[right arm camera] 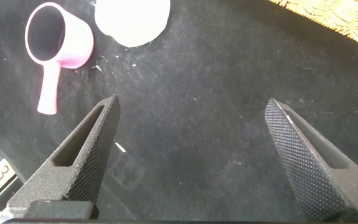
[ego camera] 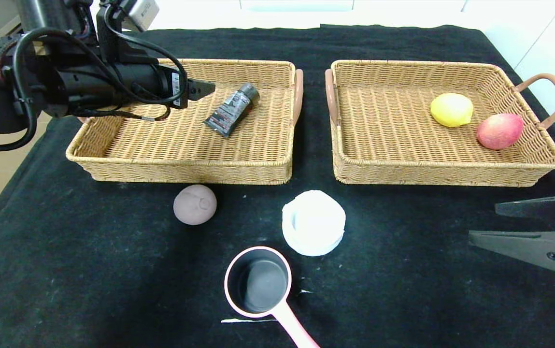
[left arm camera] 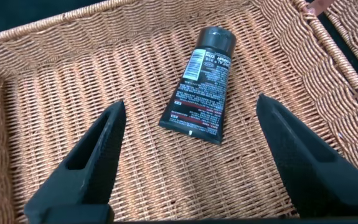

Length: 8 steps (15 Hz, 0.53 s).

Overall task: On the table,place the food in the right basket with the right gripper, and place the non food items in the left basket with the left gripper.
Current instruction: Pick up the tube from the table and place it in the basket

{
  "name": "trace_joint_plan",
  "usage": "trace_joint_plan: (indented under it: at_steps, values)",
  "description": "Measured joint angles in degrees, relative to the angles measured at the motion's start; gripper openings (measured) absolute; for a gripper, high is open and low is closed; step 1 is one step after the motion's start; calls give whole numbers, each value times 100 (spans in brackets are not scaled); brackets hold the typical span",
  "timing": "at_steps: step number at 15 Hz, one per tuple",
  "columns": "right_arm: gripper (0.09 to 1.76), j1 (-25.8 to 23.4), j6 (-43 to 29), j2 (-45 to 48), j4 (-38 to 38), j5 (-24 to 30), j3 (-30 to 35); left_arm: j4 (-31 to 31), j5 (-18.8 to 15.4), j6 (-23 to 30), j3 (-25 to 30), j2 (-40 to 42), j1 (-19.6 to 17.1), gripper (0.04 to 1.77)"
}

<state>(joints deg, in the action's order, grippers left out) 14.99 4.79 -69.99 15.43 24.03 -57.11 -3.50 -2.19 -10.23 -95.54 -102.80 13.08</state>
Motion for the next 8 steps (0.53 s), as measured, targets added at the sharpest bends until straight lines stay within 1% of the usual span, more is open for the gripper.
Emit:
trace_joint_plan:
  at_steps: [2, 4, 5, 8]
  values:
    - [170, 0, 0, -5, -4, -2, 11, 12, 49, 10, 55, 66, 43, 157]
    - [170, 0, 0, -13, -4, -2, 15, 44, 68, 23, 138, 226, 163, 161]
    - [170, 0, 0, -13, -4, -2, 15, 193, 96, 26, 163, 333, 249, 162]
    - [170, 0, 0, -16, -6, -7, 17, 1122, 134, 32, 166, 724, 527, 165]
